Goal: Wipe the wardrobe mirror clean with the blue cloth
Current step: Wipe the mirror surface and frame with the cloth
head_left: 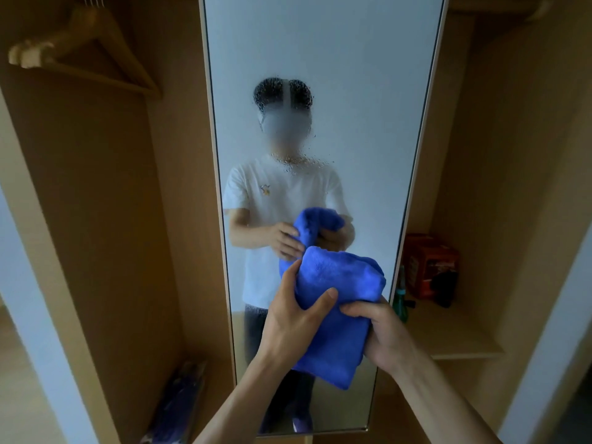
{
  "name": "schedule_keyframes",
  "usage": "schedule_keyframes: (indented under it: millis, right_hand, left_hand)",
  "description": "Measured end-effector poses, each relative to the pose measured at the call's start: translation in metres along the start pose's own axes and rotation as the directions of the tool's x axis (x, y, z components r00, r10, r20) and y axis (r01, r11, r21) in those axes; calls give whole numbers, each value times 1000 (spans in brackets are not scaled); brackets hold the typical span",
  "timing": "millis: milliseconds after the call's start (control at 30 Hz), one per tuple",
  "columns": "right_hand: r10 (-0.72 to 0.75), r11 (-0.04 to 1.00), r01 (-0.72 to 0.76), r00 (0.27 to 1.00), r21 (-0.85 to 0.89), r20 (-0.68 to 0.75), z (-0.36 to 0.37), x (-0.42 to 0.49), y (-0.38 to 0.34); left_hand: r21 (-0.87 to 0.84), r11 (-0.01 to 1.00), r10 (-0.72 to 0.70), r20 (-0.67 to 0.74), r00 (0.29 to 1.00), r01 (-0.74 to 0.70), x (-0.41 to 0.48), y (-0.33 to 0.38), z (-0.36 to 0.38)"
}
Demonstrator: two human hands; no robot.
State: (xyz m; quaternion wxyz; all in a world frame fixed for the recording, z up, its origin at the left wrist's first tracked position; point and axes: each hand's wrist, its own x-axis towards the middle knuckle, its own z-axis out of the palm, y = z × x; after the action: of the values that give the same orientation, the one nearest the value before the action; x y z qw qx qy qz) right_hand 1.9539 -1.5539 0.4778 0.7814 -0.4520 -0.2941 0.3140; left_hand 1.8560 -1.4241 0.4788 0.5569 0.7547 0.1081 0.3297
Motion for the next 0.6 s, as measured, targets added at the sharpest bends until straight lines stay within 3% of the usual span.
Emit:
schedule_keyframes:
  millis: [267, 500, 600]
  right_hand:
    - [-42, 998, 43, 999, -49, 22, 10, 2, -9]
    - [-144, 952, 92, 977, -293, -159, 20, 8, -9]
    - [-159, 943, 98, 972, -317, -173, 23, 9, -9]
  left_hand:
    - [-99, 992, 74, -29, 997, -77, 2, 5, -7]
    - [-77, 995, 66, 51, 996, -62, 5, 10, -10]
    - [-83, 996, 41, 69, 997, -35, 5, 13, -6]
